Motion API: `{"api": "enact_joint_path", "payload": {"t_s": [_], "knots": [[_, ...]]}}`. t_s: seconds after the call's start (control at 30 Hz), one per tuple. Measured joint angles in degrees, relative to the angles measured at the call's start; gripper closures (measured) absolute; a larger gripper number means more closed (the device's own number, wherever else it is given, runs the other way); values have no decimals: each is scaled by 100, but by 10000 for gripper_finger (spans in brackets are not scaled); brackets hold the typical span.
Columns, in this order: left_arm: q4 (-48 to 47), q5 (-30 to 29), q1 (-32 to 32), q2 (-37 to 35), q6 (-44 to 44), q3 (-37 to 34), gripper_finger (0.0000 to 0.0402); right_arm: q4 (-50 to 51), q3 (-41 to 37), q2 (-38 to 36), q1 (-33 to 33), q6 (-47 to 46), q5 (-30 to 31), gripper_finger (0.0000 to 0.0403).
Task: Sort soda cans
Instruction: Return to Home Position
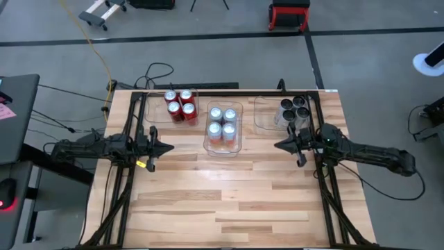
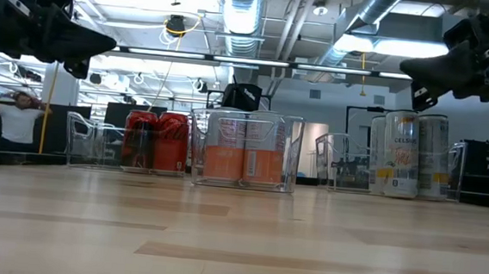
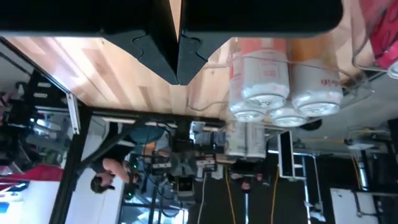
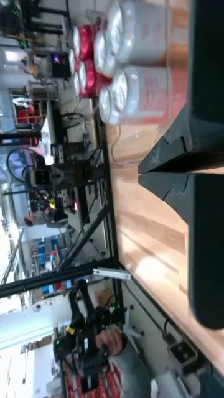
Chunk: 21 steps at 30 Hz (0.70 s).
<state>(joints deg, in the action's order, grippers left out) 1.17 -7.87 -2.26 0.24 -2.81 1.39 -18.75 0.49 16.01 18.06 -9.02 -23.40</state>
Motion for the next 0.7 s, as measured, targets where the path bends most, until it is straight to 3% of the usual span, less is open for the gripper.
{"api": "enact_joint_path", "payload": {"t_s": [0.17,0.3,0.47,0.63,0.7], "knots": [[7,-18,15,1,59,-7,402,-142,-2,-27,343,178,-49,394],[-18,51,15,-1,17,-12,402,-207,-4,-135,636,-100,-452,394],[55,381,15,-3,71,-92,401,-430,-9,-205,444,-454,-626,395],[67,375,15,-3,149,-93,402,-527,-11,-208,-117,-901,482,395],[70,380,15,-3,149,-94,401,-535,-11,-205,-359,-772,629,395]]}}
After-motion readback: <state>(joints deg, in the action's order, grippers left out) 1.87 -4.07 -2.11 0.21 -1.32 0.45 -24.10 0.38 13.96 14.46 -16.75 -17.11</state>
